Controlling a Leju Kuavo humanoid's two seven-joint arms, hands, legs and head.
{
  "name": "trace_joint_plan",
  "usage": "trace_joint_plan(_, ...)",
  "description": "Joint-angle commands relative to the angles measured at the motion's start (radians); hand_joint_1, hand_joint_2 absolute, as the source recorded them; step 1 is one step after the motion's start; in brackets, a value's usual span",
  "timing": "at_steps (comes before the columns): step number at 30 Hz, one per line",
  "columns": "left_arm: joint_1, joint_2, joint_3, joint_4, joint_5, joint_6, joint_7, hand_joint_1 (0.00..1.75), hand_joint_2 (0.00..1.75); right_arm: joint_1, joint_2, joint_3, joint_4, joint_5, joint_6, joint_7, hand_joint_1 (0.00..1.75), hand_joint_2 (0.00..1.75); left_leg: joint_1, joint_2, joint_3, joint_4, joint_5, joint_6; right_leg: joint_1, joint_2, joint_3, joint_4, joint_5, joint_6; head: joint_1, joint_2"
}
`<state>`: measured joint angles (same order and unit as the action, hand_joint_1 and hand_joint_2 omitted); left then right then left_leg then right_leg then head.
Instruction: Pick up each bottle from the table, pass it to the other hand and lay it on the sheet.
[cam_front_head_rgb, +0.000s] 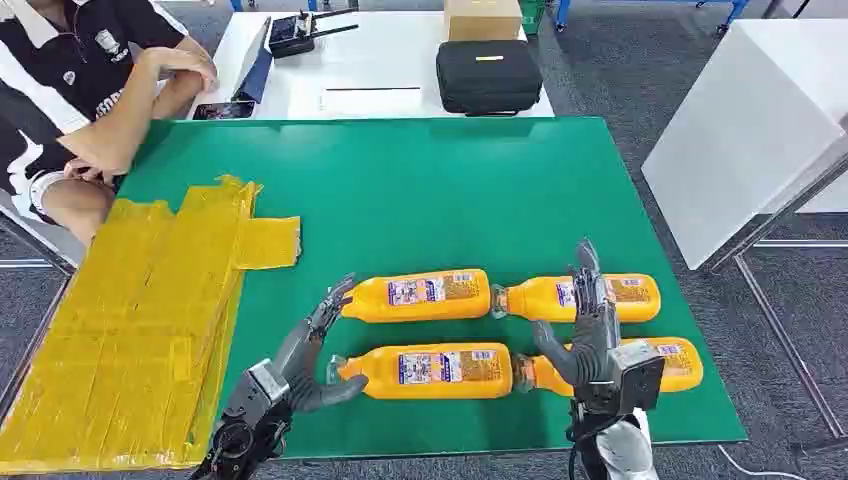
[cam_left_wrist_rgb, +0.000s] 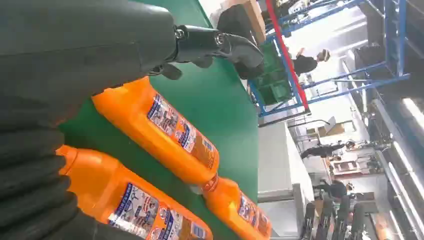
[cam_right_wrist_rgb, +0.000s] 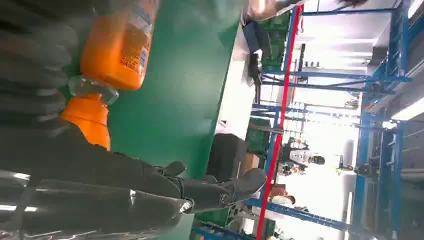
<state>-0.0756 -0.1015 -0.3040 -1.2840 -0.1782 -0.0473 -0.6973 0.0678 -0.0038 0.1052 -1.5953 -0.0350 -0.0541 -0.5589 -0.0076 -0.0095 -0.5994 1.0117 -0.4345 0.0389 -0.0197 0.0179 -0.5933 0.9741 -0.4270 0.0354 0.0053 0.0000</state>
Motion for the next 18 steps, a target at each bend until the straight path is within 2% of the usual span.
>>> trace_joint_plan(1,0.027,-0.023,-0.068,-0.005,0.028,0.052,-0.001,0.00,0.00,0.007,-0.033,0.105,-0.042,0.149,-0.053,0.036,0.00,1.75,0.000,0.001,0.001,0.000,0.000,-0.002,0.000,0.000,0.001,0.000,0.000,-0.001,0.000,0.000)
trace_joint_plan(6,0.029,-0.017,-0.062,-0.063,0.024,0.082,-0.001,0.00,0.00,-0.051,-0.047,0.145,-0.029,0.160,-0.016,0.070,0.00,1.75,0.001,0.002,0.002,0.001,-0.001,-0.003,0.001,0.000,0.001,0.001,0.000,-0.002,0.000,0.000)
trace_joint_plan(8,0.026,-0.014,-0.024,-0.065,0.011,0.098,0.023,0.00,0.00,-0.075,-0.038,0.163,0.015,0.171,-0.033,0.041,0.00,1.75,0.001,0.006,0.003,0.001,-0.001,-0.003,0.002,0.003,0.001,0.000,0.001,-0.002,0.000,0.000)
trace_joint_plan(10,0.017,-0.021,0.014,-0.052,0.020,0.121,0.033,0.00,0.00,-0.089,-0.024,0.181,0.027,0.219,-0.069,0.025,0.00,1.75,0.001,0.003,0.001,0.000,0.000,-0.002,0.001,0.001,0.000,0.000,0.001,-0.001,0.000,0.000)
trace_joint_plan(13,-0.004,-0.040,0.057,-0.042,0.064,0.152,0.081,0.00,0.00,-0.075,0.003,0.184,-0.018,0.224,-0.089,0.039,0.00,1.75,0.001,0.004,0.001,0.000,0.000,-0.003,0.001,0.001,0.001,0.000,0.001,-0.002,0.000,0.000)
trace_joint_plan(14,-0.005,-0.041,0.060,-0.046,0.069,0.156,0.090,0.00,1.75,-0.064,-0.002,0.189,-0.029,0.223,-0.089,0.039,0.00,1.75,0.001,0.003,0.001,0.000,0.000,-0.002,0.001,0.001,0.000,0.000,0.001,-0.002,0.000,0.000)
trace_joint_plan(18,0.014,-0.016,0.061,-0.098,0.040,0.167,0.113,0.00,1.75,-0.027,0.018,0.210,-0.014,0.186,-0.099,0.005,0.00,1.75,0.001,0.000,0.002,0.000,0.000,-0.002,0.002,-0.002,0.002,0.000,0.000,-0.002,0.000,0.000)
